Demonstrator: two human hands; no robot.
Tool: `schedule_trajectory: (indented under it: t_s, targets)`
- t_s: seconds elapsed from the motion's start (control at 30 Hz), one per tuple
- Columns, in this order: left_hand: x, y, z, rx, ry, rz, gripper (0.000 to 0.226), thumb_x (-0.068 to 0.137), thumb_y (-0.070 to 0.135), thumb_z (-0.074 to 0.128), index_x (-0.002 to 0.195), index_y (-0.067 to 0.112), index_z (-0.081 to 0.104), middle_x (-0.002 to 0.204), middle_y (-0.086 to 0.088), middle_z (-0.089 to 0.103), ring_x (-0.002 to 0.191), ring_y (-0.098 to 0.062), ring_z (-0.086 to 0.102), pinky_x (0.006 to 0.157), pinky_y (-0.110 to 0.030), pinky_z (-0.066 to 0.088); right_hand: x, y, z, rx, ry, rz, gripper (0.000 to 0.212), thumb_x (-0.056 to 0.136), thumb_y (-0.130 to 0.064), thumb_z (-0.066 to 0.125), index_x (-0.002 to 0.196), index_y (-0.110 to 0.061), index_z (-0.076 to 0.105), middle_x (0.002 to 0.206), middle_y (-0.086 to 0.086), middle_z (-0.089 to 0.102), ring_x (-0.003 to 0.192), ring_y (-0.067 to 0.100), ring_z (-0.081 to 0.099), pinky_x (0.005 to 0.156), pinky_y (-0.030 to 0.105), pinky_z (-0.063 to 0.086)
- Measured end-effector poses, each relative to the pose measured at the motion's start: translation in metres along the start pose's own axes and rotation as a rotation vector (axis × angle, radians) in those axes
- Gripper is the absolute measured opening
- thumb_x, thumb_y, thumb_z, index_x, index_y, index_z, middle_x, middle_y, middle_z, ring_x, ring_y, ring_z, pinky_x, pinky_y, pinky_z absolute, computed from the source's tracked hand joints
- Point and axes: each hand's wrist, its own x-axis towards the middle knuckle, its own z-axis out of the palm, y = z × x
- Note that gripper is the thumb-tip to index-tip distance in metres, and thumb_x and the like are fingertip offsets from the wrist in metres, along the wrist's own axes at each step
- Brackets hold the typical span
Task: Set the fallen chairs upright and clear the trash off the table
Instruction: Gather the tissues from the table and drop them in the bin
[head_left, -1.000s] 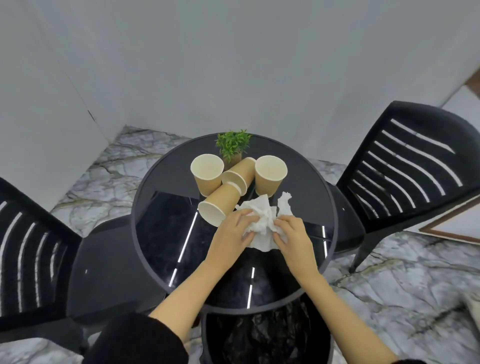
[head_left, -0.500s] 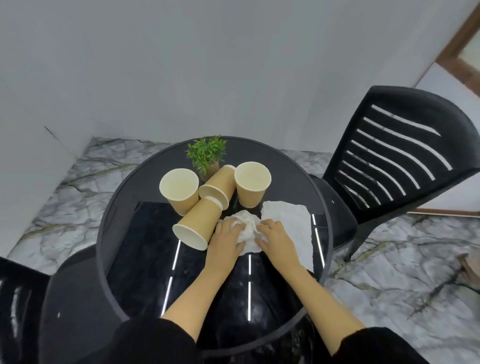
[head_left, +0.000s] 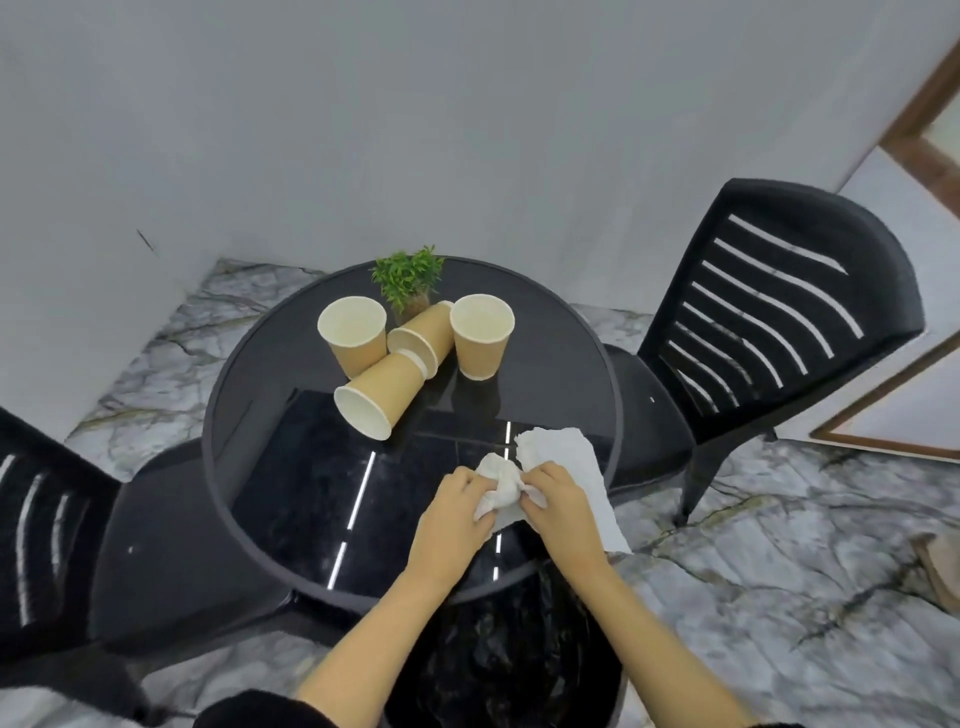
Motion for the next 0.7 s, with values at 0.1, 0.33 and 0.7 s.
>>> schedule_trajectory:
  t_s: [0.1,0.33,0.7]
  targets:
    - [-0.033,0.028,0.016,-0.046,0.04,-0.029,0.022,0.087,0.015,0.054,0.108,0.013,0.061,0.104,-0.002,0.056,0.093,-0.014,0.054,0.07,-0.022,0.051,-0.035,0.012,-0.018,0.016,-0.004,-0.001,0.01,0.086,-0.003,0.057,0.081,-0.009,0.064,0.078,-0.019,0.049,0.077,0.002,0.052,0.071,0.005,0.038]
    - [-0.109,0.059,0.058,-0.138,0.042,-0.149,0.023,0.088,0.019,0.055,0.111,0.017,0.061,0.107,0.004,0.055,0.094,-0.008,0.054,0.073,-0.02,0.051,-0.103,0.048,-0.035,0.009,-0.11,-0.004,0.008,0.084,-0.003,0.059,0.084,-0.007,0.065,0.079,-0.021,0.048,0.076,-0.004,0.05,0.071,0.002,0.038]
    - [-0.181,0.045,0.087,-0.14,0.024,-0.34,0.024,0.089,0.027,0.054,0.112,0.027,0.057,0.104,0.022,0.045,0.096,-0.002,0.053,0.059,-0.01,0.037,-0.146,0.073,-0.013,-0.112,-0.399,-0.054,0.019,0.087,-0.013,0.056,0.102,-0.009,0.065,0.096,-0.008,0.052,0.088,0.01,0.054,0.073,0.013,0.043]
